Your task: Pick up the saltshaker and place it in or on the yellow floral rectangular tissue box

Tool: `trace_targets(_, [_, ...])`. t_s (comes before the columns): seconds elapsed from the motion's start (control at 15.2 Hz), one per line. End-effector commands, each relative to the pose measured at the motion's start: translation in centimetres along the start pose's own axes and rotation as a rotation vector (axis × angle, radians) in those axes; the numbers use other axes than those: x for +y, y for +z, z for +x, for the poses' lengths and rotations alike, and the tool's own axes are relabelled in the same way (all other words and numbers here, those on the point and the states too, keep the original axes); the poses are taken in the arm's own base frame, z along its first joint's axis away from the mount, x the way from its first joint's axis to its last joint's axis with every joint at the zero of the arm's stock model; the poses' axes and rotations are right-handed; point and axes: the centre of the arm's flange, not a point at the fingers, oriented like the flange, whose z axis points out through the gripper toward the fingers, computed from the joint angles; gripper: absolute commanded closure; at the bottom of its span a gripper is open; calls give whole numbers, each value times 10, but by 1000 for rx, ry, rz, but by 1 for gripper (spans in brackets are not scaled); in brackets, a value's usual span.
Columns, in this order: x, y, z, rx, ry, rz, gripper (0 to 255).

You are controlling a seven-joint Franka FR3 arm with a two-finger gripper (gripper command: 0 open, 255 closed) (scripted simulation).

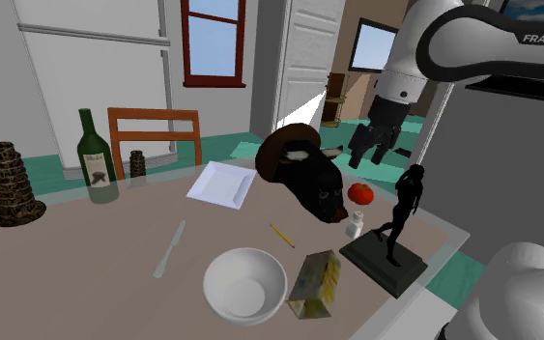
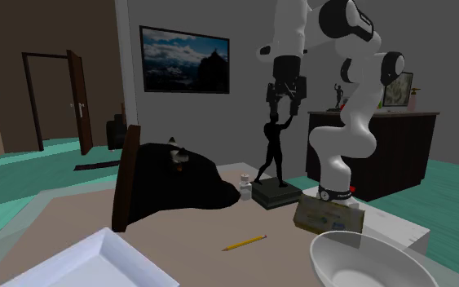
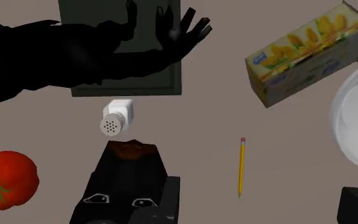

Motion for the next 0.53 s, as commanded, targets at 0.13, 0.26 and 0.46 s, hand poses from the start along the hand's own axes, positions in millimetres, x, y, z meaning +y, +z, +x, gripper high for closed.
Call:
trace_targets(0.13, [15,20,6,-11,-6,-6,0])
trace_targets(0.26, [30,41,12,-21,-13,-13,0])
trace_targets(0.46, [53,71,21,-37,-23,-22,0])
